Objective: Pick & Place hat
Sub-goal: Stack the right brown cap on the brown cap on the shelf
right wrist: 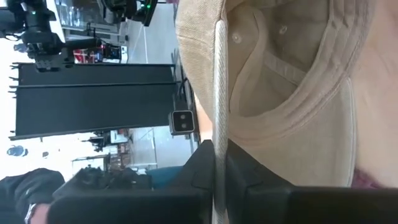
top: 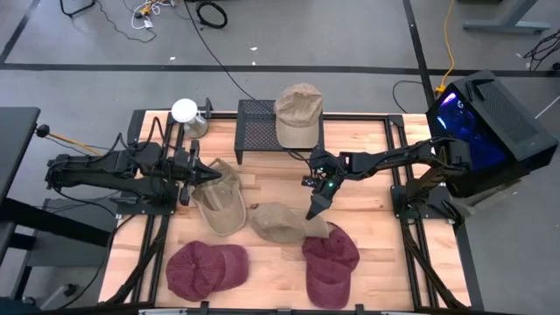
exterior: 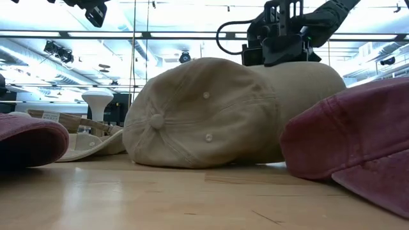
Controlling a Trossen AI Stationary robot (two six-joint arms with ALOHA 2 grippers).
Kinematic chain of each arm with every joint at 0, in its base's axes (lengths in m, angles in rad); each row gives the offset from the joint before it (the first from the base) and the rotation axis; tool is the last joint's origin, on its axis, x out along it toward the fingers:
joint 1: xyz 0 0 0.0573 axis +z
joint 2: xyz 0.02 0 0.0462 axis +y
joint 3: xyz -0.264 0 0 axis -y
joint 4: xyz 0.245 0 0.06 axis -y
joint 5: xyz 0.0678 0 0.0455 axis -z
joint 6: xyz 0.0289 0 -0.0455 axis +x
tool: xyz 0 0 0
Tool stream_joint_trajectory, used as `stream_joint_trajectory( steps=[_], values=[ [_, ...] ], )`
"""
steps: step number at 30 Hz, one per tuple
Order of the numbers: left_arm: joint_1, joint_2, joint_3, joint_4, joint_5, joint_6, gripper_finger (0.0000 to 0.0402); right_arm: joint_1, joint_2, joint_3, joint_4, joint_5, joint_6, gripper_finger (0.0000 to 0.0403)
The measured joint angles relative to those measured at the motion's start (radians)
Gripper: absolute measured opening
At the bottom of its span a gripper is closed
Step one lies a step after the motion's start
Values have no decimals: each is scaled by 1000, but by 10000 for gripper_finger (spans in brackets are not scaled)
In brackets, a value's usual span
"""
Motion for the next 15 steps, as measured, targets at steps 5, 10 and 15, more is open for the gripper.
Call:
stream_joint_trajectory(
  steps=[5,10,15],
  values=[
    [0,0,0,1,0,0,14,0,0,-1,8,40,-3,42],
    [0,0,0,1,0,0,14,-1,0,-2,11,80,-4,98],
    [0,0,0,1,0,0,14,-9,0,-2,9,131,-30,169]
  ],
)
